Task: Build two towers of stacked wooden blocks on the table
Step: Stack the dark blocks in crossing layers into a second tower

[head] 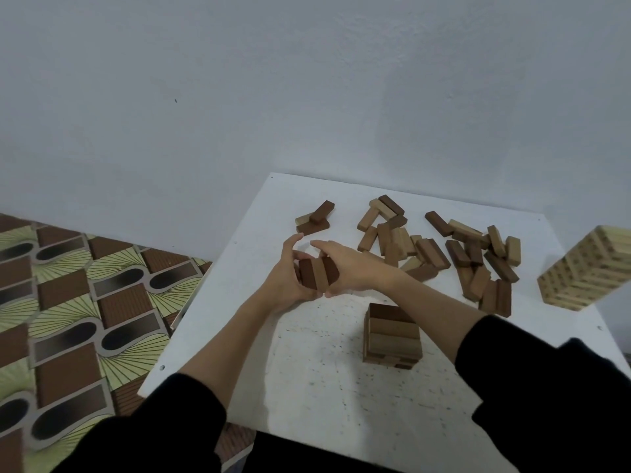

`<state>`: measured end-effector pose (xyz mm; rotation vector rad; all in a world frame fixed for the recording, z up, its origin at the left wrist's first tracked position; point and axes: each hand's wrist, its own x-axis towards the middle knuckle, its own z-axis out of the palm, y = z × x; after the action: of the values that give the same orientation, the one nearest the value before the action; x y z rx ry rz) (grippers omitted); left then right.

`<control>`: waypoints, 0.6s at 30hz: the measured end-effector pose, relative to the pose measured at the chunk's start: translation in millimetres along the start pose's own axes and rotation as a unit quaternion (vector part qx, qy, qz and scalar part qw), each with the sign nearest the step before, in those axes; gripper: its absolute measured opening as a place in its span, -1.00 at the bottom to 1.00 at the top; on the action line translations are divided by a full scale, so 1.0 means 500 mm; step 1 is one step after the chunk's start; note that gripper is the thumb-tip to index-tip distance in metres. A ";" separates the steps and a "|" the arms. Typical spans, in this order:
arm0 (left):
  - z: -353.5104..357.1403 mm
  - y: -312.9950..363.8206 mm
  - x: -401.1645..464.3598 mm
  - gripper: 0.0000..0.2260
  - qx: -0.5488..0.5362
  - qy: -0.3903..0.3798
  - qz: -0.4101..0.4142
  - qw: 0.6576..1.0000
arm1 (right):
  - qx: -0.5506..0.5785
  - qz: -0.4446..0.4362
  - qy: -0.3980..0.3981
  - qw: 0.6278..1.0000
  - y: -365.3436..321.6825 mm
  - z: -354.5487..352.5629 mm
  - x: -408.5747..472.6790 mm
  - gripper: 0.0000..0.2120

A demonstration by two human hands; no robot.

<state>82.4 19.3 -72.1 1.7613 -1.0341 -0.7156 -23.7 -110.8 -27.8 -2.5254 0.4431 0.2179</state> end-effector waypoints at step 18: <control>0.100 0.140 -0.075 -0.03 0.041 -0.089 0.104 0.990 | 0.056 -0.007 0.112 0.992 0.030 -0.044 -0.267 -0.11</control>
<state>0.8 16.8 -26.1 1.6503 -1.3628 -0.7162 -152.1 -99.2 15.7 -2.4500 0.5113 -0.0961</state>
